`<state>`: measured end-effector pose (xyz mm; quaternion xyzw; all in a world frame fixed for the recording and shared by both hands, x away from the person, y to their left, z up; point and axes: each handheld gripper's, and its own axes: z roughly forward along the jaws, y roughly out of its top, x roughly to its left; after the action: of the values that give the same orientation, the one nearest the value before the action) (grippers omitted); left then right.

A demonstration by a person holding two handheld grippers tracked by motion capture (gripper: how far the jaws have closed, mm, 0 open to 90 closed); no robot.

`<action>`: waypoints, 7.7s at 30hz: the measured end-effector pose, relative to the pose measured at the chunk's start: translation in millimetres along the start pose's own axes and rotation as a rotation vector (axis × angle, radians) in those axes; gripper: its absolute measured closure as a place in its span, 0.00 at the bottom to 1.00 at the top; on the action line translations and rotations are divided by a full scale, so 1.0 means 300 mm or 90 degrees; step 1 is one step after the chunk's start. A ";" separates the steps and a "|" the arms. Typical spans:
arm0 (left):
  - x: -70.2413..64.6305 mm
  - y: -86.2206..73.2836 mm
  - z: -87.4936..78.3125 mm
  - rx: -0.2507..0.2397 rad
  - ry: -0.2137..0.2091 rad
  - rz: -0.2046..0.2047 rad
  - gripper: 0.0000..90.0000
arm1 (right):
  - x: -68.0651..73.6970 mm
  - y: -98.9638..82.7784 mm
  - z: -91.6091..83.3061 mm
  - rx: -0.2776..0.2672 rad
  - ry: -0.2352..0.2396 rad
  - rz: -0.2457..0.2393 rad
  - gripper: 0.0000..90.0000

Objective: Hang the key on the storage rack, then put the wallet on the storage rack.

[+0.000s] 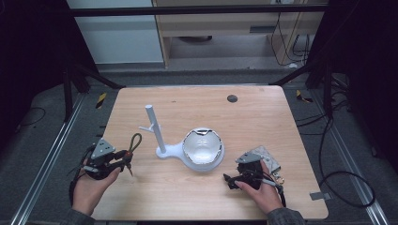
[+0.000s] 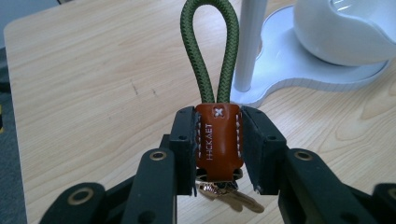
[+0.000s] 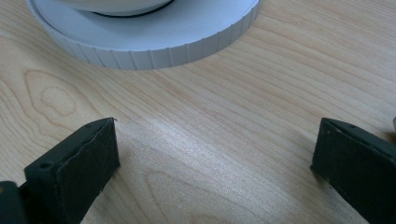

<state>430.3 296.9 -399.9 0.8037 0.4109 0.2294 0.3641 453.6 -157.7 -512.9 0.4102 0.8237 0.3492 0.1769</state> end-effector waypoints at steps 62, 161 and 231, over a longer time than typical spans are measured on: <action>-0.145 0.112 -0.056 -0.154 -0.037 0.033 0.73 | 0.005 -0.003 -0.003 -0.001 -0.010 0.009 0.01; -0.013 -0.189 0.340 0.059 0.012 -0.055 0.02 | -0.241 0.113 -0.288 0.200 -0.060 0.024 0.12; -0.019 -0.188 0.343 0.061 0.009 -0.047 0.00 | -0.310 0.072 -0.140 0.363 -0.064 0.071 0.34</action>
<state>468.1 273.7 -508.8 0.8030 0.4533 0.2015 0.3301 497.2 -241.1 -467.7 0.5050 0.8549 0.0921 0.0753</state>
